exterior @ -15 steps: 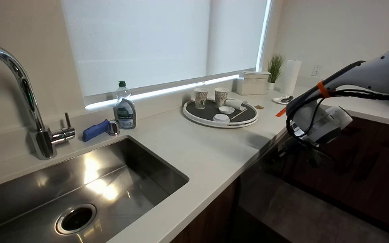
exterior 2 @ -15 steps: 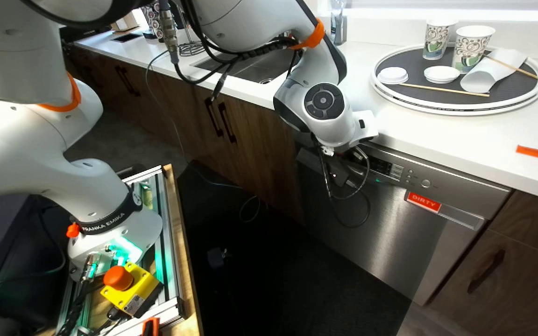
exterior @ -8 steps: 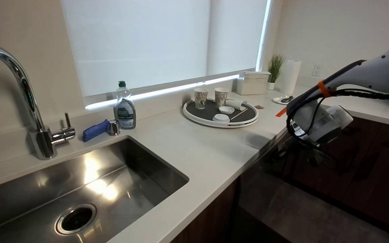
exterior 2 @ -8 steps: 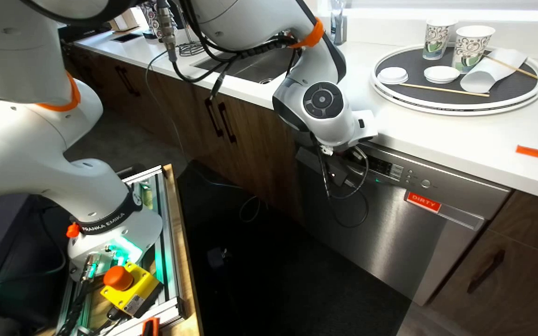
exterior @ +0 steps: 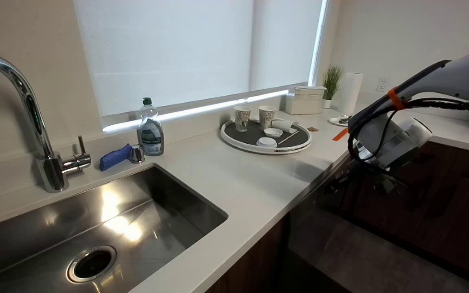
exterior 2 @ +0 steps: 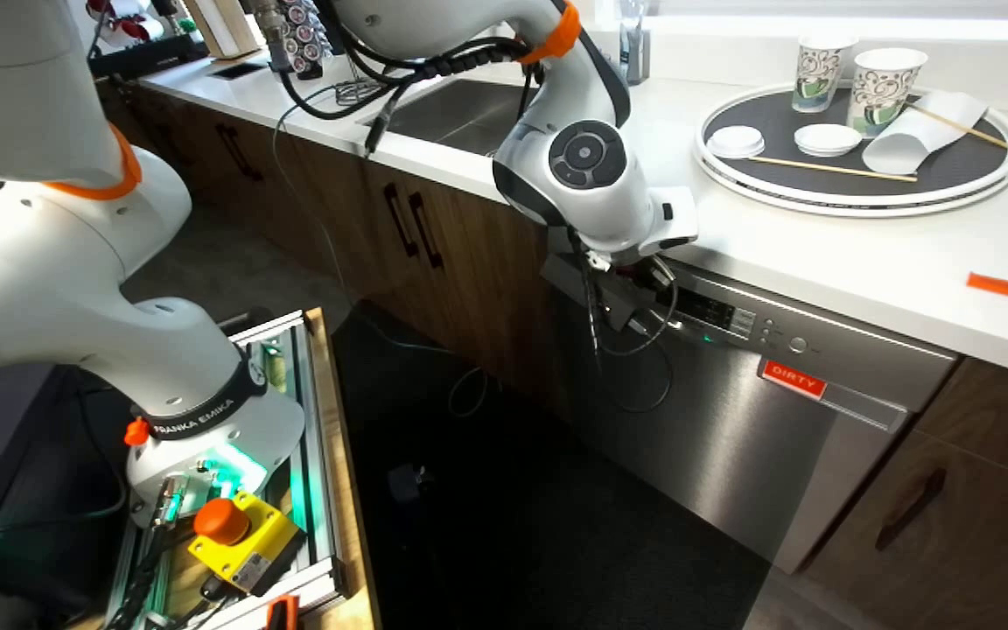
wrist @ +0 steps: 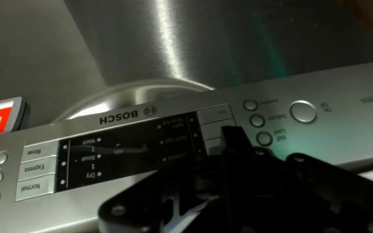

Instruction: Press the button on the oven

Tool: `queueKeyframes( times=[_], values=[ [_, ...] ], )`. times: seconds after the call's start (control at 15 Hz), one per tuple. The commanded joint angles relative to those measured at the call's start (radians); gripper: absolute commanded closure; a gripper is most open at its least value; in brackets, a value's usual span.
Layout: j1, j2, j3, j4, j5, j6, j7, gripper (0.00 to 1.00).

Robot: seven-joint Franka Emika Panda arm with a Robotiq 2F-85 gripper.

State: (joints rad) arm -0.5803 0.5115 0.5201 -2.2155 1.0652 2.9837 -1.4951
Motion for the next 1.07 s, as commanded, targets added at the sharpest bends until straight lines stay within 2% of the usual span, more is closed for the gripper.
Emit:
queueKeyframes(
  times=[0.0, 0.47, 0.53, 0.67, 1.0],
  values=[
    [0.076, -0.068, -0.087, -0.081, -0.089, -0.05, 0.166, 1.0],
    [0.201, -0.119, -0.225, -0.149, -0.251, -0.104, 0.398, 1.0],
    [0.218, -0.127, -0.242, -0.157, -0.273, -0.106, 0.426, 0.74],
    [0.252, -0.148, -0.273, -0.177, -0.313, -0.108, 0.478, 0.67],
    [0.334, -0.203, -0.334, -0.237, -0.397, -0.095, 0.591, 0.29]
  ],
)
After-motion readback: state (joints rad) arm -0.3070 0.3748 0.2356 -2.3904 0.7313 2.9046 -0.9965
